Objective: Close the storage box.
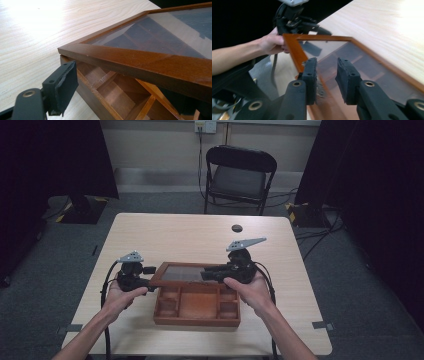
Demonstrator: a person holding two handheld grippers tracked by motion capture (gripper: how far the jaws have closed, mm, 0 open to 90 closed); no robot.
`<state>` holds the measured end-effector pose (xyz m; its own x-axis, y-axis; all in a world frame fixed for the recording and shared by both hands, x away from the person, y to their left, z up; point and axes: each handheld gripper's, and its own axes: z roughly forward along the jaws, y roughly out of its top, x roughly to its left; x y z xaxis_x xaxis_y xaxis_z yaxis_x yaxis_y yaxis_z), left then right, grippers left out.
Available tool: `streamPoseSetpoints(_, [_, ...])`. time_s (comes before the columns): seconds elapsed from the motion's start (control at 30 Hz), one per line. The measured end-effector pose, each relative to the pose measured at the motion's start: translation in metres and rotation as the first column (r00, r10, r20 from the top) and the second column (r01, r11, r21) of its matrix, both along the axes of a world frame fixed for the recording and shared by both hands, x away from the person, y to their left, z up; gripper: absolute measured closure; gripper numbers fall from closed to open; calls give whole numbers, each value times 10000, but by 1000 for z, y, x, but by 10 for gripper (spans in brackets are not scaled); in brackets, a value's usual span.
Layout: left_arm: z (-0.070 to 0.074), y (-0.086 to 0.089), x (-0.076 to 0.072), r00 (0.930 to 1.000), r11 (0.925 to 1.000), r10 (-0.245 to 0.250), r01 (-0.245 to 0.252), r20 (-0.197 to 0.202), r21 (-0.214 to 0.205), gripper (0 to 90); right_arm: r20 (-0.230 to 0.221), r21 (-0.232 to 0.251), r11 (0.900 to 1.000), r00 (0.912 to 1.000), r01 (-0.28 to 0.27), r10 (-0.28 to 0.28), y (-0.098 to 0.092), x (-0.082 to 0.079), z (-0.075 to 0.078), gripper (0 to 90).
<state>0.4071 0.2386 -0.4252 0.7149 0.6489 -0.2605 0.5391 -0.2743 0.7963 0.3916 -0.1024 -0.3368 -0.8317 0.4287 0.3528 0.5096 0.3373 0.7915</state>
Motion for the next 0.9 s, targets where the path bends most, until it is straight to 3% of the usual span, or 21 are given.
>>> streamPoseSetpoints(0.1, [-1,0,0,10000,10000,-54,54,8,16,179,-207,-252,9985,9986,-488,482,11,-1,-4,764])
streamPoseSetpoints(0.23, [-1,0,0,10000,10000,-53,53,26,10,179,-379,-333,9978,9977,-572,559,16,0,-8,791])
streamPoseSetpoints(0.37, [-1,1,-1,10000,10000,-33,33,50,50,180,-673,5,9980,9958,-628,627,15,3,-12,787])
streamPoseSetpoints(0.57, [-5,0,0,9999,9998,-111,112,-48,164,181,-699,-185,9976,9954,-663,649,15,3,-16,743])
streamPoseSetpoints(0.7, [-6,-1,1,9999,9999,-76,78,-129,104,185,-709,-115,9964,9940,-843,833,15,4,-16,804])
streamPoseSetpoints(0.9, [-7,-1,2,9998,9999,-68,71,-179,146,184,-593,-227,9960,9946,-867,852,15,4,-17,809])
